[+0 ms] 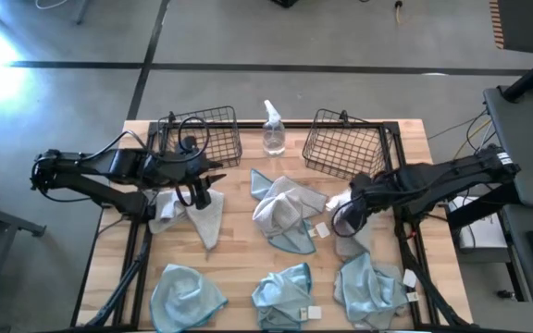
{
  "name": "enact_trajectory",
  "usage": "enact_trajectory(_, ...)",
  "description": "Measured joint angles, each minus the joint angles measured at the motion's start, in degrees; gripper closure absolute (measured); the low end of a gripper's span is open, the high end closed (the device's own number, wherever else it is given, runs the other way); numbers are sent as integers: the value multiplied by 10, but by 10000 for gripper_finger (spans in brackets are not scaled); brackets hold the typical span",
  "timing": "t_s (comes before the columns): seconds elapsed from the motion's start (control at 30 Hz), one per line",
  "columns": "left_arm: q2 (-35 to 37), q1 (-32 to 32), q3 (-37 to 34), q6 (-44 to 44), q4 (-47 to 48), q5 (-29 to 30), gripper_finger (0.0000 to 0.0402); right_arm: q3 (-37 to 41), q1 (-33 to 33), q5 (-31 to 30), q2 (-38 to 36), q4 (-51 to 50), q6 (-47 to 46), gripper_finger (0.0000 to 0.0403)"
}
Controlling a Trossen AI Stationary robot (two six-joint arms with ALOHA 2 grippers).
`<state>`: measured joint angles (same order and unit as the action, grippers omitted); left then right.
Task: Sort microfiber towel by color & place in baskets
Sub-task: Put the gray microfiber towel into the right black wire basket
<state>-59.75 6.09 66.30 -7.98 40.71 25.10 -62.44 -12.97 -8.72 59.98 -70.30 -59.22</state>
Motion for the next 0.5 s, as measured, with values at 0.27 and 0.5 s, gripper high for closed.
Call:
enact_trajectory(0.27,0,0,0,6,0,0,287,-152,0,-181,0,-43,52,381)
enact_trajectory(0.5,0,0,0,15,0,0,287,-239,15,-348,0,-47,140,381)
